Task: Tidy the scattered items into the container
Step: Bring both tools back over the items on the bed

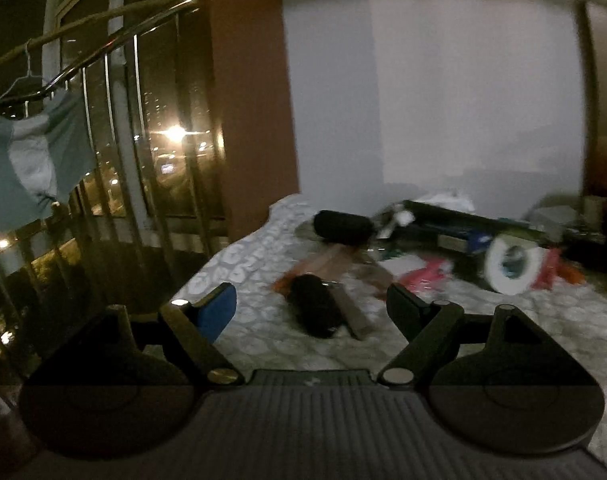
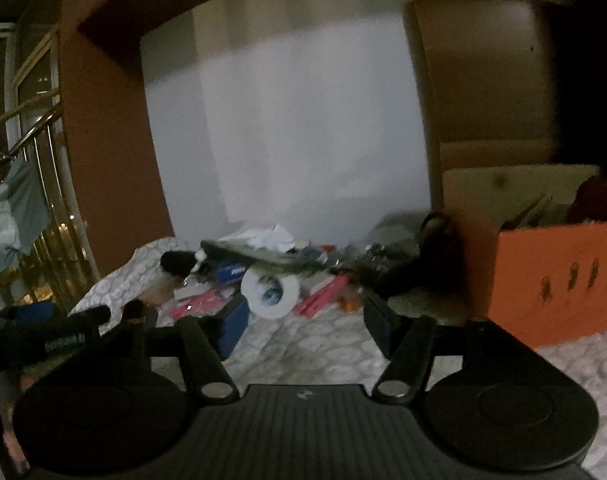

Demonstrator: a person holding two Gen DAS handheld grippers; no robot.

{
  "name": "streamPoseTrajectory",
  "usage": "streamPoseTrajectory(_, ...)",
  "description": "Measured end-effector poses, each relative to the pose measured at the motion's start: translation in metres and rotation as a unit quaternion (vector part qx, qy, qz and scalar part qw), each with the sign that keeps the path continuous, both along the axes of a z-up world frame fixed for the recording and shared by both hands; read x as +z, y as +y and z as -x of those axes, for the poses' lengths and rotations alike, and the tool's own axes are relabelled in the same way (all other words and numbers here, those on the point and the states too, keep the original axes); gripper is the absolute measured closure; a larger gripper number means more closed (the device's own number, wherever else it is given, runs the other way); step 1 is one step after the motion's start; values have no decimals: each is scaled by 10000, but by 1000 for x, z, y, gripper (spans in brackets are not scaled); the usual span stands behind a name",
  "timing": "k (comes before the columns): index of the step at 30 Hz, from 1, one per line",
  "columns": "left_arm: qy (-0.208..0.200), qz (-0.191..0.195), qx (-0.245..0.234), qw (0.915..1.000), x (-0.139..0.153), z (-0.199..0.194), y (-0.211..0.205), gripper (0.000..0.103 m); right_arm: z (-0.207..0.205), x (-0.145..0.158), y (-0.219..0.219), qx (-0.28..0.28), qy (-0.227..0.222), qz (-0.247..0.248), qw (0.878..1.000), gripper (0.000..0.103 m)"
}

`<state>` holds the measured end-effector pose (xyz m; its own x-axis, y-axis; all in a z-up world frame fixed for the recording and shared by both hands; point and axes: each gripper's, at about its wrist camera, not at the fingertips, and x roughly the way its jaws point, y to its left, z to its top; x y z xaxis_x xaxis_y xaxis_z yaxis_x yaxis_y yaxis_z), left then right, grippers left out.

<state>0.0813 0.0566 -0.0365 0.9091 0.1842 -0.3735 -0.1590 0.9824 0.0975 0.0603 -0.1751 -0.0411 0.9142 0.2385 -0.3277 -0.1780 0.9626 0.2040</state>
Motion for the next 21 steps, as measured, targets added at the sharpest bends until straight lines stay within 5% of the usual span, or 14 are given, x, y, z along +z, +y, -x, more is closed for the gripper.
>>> streamPoseTrajectory(7,202,243,122,9994,-10,-27,17,23,-10,-5,9,-29,181,-24,9998,32)
streamPoseTrajectory(12,688,310,235,9969,-25,-38,23,51,-17,-9,23,186,159,80,9997,32)
streamPoseTrajectory(21,852,410,258,9952,-32,-45,31,53,-44,-8,46,795,229,269,9962,32)
